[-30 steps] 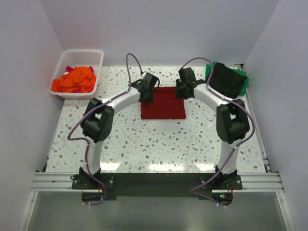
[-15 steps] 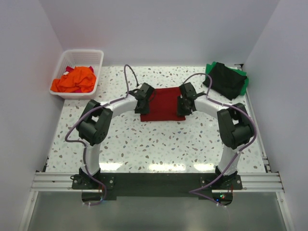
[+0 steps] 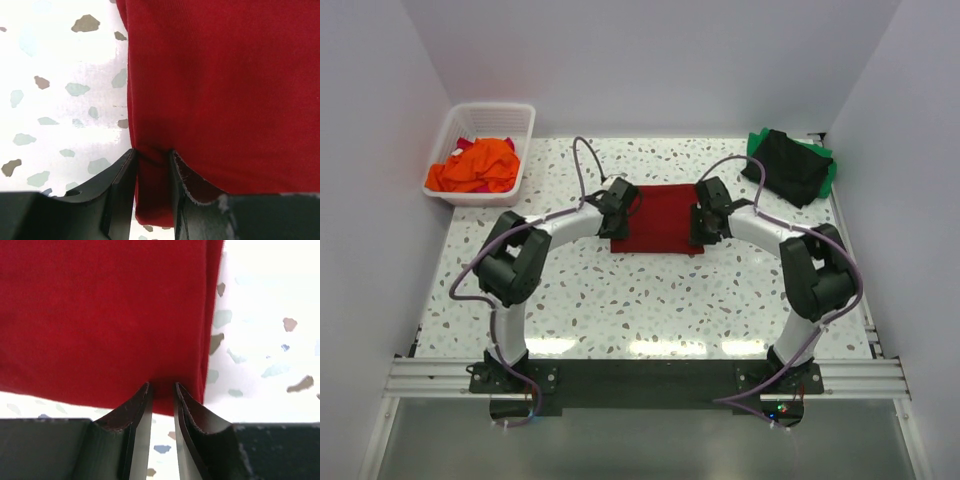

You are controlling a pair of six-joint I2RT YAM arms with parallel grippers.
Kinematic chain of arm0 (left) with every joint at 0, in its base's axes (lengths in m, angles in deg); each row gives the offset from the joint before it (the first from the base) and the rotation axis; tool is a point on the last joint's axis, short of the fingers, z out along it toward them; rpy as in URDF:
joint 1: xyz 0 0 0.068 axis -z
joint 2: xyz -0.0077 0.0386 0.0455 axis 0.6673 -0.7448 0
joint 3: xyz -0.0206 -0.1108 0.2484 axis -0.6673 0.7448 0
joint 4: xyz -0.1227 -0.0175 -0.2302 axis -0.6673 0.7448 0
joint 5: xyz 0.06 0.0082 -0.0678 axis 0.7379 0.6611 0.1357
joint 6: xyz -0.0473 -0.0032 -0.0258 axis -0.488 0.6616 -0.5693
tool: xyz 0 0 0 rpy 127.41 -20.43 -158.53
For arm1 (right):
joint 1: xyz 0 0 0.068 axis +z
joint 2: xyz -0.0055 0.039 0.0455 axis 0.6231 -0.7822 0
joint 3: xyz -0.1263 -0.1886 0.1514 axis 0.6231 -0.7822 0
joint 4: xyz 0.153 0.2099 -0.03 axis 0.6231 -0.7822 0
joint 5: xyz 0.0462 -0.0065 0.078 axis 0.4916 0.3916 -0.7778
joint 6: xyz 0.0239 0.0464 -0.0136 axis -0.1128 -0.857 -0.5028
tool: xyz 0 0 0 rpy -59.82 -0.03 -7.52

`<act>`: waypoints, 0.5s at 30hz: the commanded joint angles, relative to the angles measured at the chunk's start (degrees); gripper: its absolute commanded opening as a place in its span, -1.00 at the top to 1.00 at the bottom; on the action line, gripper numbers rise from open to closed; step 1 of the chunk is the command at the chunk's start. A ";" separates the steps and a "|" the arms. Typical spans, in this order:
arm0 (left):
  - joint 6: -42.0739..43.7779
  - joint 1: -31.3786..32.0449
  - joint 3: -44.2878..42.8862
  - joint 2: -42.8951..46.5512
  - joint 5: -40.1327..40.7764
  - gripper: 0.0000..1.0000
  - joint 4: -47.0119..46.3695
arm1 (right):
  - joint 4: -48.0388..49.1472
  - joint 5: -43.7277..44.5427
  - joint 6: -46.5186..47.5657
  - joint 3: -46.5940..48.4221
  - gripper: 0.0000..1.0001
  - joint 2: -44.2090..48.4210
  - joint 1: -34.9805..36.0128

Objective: Fold and stack the t-shirts
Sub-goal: Fold the tshirt

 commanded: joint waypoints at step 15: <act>4.50 1.28 8.00 26.26 6.81 0.10 -1.47 | -5.59 10.57 2.86 -0.57 0.15 23.30 1.89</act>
